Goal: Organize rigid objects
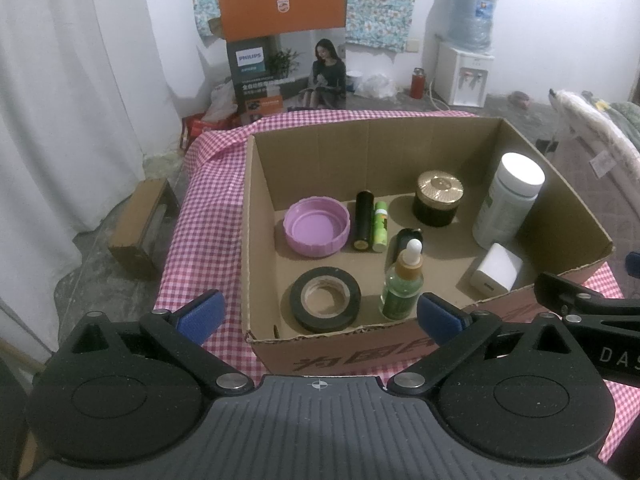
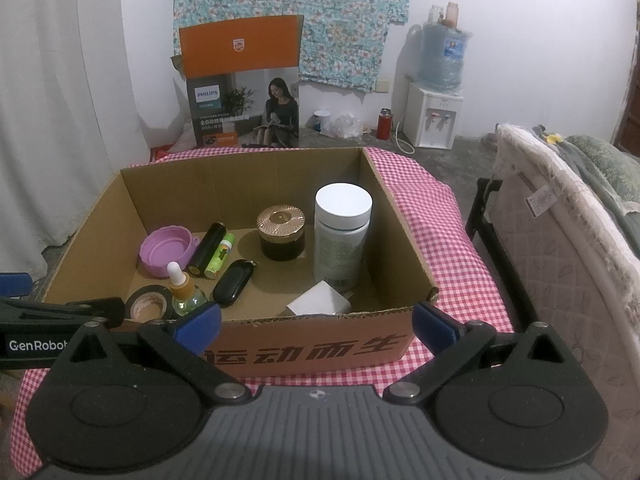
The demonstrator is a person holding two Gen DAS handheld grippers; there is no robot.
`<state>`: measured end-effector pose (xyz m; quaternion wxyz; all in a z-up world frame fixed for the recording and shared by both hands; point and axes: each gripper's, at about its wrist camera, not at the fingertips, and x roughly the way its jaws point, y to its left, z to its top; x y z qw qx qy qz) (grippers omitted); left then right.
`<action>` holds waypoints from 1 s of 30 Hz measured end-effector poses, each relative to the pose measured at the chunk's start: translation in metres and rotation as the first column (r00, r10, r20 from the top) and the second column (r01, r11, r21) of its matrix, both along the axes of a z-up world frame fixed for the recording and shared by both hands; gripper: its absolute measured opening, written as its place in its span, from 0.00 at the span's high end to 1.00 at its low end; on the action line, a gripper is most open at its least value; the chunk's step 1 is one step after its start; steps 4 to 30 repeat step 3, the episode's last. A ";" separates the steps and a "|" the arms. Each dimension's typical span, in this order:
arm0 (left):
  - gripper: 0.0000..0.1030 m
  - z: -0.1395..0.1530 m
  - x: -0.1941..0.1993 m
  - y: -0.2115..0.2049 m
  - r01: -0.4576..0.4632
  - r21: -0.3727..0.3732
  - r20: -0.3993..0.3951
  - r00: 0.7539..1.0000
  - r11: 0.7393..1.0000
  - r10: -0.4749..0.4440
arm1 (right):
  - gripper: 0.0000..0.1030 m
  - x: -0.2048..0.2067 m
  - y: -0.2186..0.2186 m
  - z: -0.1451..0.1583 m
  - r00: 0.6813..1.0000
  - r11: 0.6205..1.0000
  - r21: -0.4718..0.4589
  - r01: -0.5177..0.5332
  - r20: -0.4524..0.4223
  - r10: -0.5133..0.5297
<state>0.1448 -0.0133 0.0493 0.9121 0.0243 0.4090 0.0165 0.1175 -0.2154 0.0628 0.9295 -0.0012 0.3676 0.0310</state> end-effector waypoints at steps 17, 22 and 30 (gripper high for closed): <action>0.00 0.000 0.000 -0.001 0.000 0.001 0.000 1.000 1.000 0.000 | 0.00 0.000 0.000 0.000 1.000 1.000 0.000 0.000 -0.001 0.000; 0.00 0.000 0.000 -0.001 0.000 0.001 0.000 1.000 1.000 0.000 | 0.00 0.000 0.000 0.000 1.000 1.000 0.000 0.000 -0.001 0.000; 0.00 0.000 0.000 -0.001 0.000 0.001 0.000 1.000 1.000 0.000 | 0.00 0.000 0.000 0.000 1.000 1.000 0.000 0.000 -0.001 0.000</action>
